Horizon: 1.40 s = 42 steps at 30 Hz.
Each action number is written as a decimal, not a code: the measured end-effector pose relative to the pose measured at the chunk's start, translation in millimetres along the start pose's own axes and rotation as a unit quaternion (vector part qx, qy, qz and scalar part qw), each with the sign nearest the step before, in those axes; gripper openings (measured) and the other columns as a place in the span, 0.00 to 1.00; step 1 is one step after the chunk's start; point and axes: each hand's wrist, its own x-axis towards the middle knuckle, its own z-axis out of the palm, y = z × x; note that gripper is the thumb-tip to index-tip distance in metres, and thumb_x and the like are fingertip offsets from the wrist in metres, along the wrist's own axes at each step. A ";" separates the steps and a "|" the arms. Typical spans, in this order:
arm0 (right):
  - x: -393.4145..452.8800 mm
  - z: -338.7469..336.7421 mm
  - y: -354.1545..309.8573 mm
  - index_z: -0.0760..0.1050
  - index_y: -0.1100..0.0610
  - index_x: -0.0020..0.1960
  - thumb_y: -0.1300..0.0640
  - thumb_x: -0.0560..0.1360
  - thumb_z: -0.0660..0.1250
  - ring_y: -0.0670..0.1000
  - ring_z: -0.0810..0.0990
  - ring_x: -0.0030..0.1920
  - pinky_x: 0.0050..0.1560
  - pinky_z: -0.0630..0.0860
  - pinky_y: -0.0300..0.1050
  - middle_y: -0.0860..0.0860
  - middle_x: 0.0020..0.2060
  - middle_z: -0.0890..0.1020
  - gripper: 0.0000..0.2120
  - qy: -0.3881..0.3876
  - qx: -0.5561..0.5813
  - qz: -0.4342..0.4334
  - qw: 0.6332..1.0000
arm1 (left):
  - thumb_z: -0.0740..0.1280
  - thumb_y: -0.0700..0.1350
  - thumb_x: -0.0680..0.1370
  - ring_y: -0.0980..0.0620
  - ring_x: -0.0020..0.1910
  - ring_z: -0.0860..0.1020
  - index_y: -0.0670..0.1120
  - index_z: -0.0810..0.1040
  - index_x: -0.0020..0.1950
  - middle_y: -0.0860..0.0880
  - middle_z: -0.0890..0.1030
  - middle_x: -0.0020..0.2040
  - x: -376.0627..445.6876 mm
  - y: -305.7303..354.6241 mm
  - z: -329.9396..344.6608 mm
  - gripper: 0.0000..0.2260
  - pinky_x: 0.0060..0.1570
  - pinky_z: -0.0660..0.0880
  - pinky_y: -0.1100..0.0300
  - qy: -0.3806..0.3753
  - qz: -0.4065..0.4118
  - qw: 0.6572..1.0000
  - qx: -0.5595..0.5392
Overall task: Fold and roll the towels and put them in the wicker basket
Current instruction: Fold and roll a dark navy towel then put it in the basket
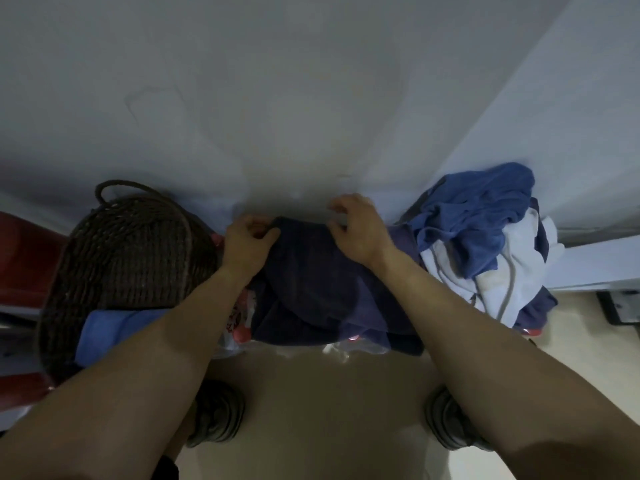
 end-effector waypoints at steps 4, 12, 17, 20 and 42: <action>19.3 10.9 -29.6 0.68 0.61 0.72 0.57 0.78 0.68 0.53 0.73 0.67 0.67 0.67 0.40 0.56 0.67 0.75 0.24 -0.108 0.136 -0.011 0.985 | 0.74 0.39 0.73 0.63 0.39 0.79 0.41 0.77 0.49 0.51 0.81 0.42 -11.3 9.3 0.0 0.09 0.37 0.74 0.75 -0.015 0.027 0.999 -0.014; 40.3 32.4 -28.7 0.76 0.65 0.47 0.58 0.80 0.64 0.51 0.75 0.41 0.41 0.69 0.42 0.55 0.40 0.79 0.09 -0.078 0.144 -0.004 0.986 | 0.75 0.46 0.72 0.52 0.38 0.79 0.41 0.75 0.44 0.46 0.81 0.39 -29.7 7.6 -5.3 0.12 0.37 0.76 0.63 0.001 0.015 1.000 0.017; 43.3 65.1 -25.9 0.69 0.58 0.46 0.60 0.82 0.59 0.43 0.68 0.34 0.31 0.61 0.33 0.46 0.34 0.71 0.07 -0.086 0.177 0.072 0.978 | 0.76 0.49 0.71 0.56 0.36 0.77 0.43 0.77 0.40 0.51 0.79 0.36 -73.7 -23.8 -16.2 0.12 0.37 0.74 0.63 -0.028 -0.022 0.994 0.099; 43.9 75.7 -21.0 0.70 0.60 0.48 0.60 0.82 0.58 0.46 0.68 0.35 0.31 0.61 0.36 0.49 0.37 0.73 0.06 -0.110 0.157 0.055 0.980 | 0.76 0.47 0.71 0.62 0.36 0.76 0.46 0.79 0.41 0.56 0.79 0.37 -98.5 -32.5 -19.1 0.08 0.34 0.69 0.75 -0.059 -0.041 0.990 0.124; 45.6 87.1 -25.6 0.70 0.58 0.51 0.56 0.83 0.57 0.55 0.73 0.41 0.40 0.66 0.46 0.54 0.42 0.75 0.07 -0.113 0.028 -0.009 0.993 | 0.68 0.35 0.73 0.51 0.43 0.77 0.48 0.74 0.45 0.47 0.77 0.45 -172.2 -47.1 -41.9 0.08 0.46 0.72 0.60 0.100 -0.126 0.978 0.134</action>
